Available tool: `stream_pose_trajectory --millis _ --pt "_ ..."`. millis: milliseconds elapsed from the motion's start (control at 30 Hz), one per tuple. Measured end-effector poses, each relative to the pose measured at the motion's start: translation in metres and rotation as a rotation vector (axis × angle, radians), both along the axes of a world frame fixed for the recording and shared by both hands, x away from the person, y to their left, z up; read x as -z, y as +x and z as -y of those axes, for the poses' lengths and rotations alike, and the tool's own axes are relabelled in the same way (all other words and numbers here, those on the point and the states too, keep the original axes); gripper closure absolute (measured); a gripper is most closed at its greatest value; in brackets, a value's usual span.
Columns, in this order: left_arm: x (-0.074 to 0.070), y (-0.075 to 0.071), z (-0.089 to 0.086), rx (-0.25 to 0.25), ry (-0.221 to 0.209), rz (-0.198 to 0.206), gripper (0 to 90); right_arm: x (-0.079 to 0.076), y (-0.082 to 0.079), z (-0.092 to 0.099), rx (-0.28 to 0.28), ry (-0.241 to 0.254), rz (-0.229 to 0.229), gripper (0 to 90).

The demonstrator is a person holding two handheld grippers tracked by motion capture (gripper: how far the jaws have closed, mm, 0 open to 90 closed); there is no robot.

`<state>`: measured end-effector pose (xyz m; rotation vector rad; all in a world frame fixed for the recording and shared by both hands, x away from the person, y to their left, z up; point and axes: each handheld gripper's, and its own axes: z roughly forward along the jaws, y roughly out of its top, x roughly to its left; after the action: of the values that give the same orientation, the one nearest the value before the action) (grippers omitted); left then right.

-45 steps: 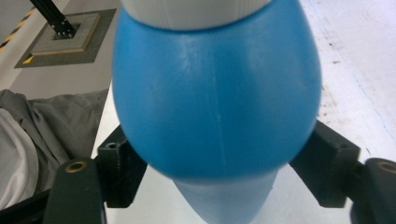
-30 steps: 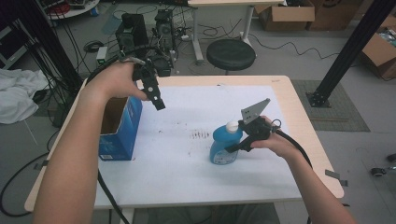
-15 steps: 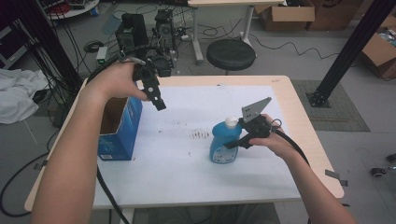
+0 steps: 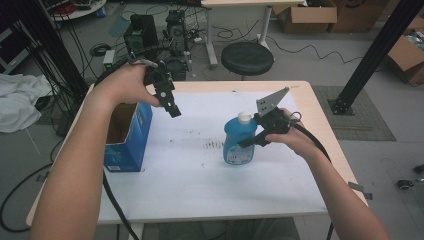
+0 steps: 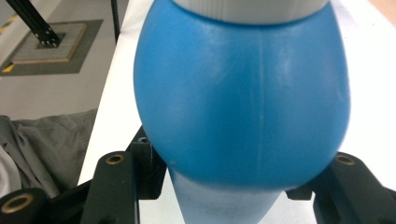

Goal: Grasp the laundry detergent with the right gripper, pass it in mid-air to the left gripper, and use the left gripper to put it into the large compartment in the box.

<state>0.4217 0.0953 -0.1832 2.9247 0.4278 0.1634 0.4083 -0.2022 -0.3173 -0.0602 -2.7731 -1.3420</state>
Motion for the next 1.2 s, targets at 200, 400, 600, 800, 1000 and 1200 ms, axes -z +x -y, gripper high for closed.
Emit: stream_pose_trajectory --millis 200,400,600,800,1000,1200 --pt "-0.006 -0.001 0.006 0.020 -0.013 0.006 6.6 -0.021 0.005 -0.013 -0.012 -0.008 0.009 44.8" --pt "-0.014 -0.004 0.014 0.051 -0.051 0.014 6.9 -0.037 0.010 -0.029 -0.016 -0.028 0.019 44.8" --pt "-0.020 -0.006 0.020 0.073 -0.060 0.018 6.9 -0.048 0.013 -0.047 -0.029 -0.030 0.022 44.8" --pt "-0.022 -0.009 0.025 0.084 -0.073 0.022 6.8 -0.056 0.014 -0.068 -0.044 -0.038 0.023 44.8" --pt "-0.024 -0.010 0.028 0.101 -0.087 0.019 6.7 -0.059 0.014 -0.084 -0.061 -0.049 0.029 44.8" --pt "-0.026 -0.012 0.032 0.118 -0.096 0.017 6.6 -0.060 0.014 -0.095 -0.065 -0.057 0.030 44.8"
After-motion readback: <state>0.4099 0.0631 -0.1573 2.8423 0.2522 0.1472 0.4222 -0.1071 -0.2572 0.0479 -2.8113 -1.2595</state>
